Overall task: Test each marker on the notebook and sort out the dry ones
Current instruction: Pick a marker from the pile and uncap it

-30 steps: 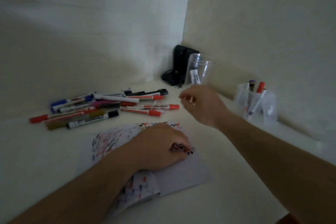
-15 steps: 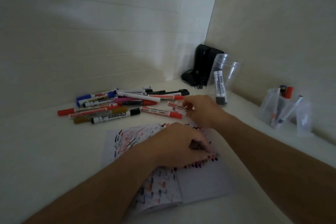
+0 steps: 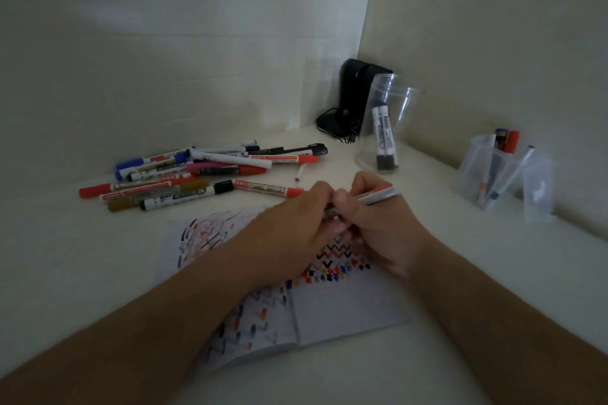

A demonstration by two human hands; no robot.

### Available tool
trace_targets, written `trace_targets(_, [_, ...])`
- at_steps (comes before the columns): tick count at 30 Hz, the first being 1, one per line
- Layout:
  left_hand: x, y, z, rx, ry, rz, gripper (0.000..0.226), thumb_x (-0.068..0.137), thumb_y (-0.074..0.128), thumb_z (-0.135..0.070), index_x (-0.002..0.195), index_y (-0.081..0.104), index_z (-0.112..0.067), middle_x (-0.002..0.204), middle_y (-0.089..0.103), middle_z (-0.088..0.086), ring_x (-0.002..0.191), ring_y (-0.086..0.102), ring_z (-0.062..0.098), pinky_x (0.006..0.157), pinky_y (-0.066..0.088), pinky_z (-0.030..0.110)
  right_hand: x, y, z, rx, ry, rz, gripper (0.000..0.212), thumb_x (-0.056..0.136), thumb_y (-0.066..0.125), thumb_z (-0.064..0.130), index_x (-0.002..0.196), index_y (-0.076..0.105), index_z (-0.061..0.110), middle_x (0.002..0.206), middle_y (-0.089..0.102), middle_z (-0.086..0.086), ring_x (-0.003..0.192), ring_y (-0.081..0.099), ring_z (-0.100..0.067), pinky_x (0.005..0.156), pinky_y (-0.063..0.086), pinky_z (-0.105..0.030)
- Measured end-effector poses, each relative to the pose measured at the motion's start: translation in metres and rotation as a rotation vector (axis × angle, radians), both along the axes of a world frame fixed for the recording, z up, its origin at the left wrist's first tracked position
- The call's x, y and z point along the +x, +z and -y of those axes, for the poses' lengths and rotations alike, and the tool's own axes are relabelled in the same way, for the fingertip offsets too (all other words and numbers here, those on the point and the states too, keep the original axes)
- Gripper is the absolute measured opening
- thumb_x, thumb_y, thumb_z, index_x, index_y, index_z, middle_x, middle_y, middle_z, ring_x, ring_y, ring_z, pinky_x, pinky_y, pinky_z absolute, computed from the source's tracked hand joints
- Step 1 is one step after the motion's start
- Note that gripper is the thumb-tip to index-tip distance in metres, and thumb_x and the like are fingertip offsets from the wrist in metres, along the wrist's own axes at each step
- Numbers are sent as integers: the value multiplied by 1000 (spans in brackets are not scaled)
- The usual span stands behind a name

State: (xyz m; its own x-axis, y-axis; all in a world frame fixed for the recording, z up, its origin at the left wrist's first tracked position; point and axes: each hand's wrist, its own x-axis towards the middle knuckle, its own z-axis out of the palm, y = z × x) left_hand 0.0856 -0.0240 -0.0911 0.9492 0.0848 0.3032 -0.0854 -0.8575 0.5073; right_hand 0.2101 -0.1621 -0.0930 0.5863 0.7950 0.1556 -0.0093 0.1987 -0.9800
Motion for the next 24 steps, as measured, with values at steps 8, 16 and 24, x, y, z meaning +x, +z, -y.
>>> trace_targets(8, [-1, 6, 1, 64, -61, 0, 7, 108, 39, -41, 102, 35, -37, 73, 57, -5, 65, 57, 12, 61, 52, 39, -7, 1, 2, 79, 81, -122, 37, 86, 68, 26, 75, 38, 7, 64, 52, -16, 50, 50, -12, 45, 36, -19])
trace_targets(16, [1, 6, -3, -31, -54, -14, 9, 106, 41, -44, 99, 40, -38, 72, 57, -3, 63, 54, 10, 61, 51, 41, -9, 1, 3, 112, 90, -191, 36, 85, 66, 23, 73, 35, 8, 63, 49, -12, 50, 51, -11, 45, 40, -18])
trace_targets(24, [1, 6, -2, -36, 52, -228, 85, 68, 81, -67, 123, 22, -40, 93, 59, -10, 80, 62, 4, 69, 58, 29, -9, 9, 7, -8, -3, -9, 34, 83, 80, 19, 75, 49, 8, 57, 58, -5, 47, 51, -13, 43, 39, -21])
